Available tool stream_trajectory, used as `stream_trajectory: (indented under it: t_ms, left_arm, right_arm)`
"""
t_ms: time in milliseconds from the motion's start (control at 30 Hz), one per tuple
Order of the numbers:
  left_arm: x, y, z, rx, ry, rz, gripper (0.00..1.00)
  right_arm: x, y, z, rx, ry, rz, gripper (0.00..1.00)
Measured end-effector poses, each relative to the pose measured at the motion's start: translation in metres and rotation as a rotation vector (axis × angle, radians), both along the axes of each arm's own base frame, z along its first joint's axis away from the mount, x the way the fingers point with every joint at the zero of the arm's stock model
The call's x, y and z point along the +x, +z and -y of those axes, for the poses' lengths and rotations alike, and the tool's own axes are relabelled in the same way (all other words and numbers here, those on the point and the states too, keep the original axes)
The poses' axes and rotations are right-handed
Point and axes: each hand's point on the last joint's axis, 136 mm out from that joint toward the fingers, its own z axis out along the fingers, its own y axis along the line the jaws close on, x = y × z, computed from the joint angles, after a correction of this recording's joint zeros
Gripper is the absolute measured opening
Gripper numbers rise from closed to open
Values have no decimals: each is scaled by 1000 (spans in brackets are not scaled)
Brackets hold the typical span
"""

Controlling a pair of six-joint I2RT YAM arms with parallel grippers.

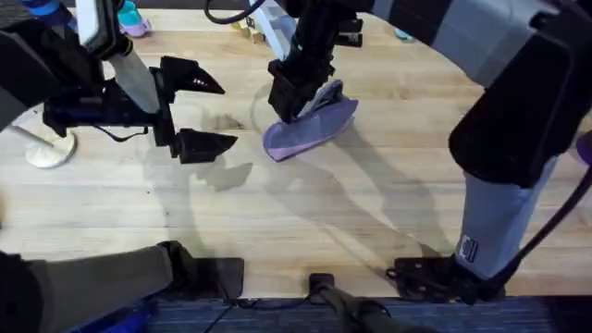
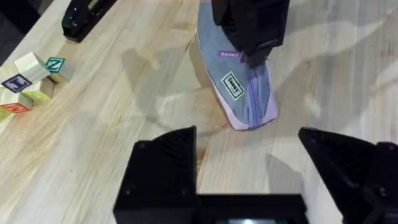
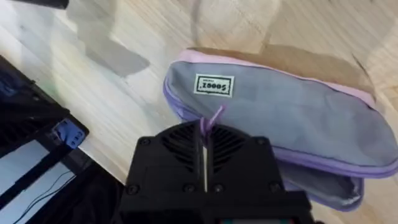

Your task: Unzip the bag, pick up the pens from the table one at a time and place them inside, then zip the bag closed.

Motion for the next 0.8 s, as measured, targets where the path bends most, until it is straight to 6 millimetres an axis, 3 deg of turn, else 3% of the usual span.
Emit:
stream_trajectory:
  t_ms: [600,733,800]
  left_arm:
    - [-2,0,1,-4,-1,-10,995]
    - [-1,-5,1,-12,-3,-32,995]
    - [1,-17,3,-40,-12,-84,995]
  right_arm:
    - [1,2,-1,3,0,5,33]
    - [9,12,-3,19,-4,41,33]
    - [16,22,-1,26,-14,67,33]
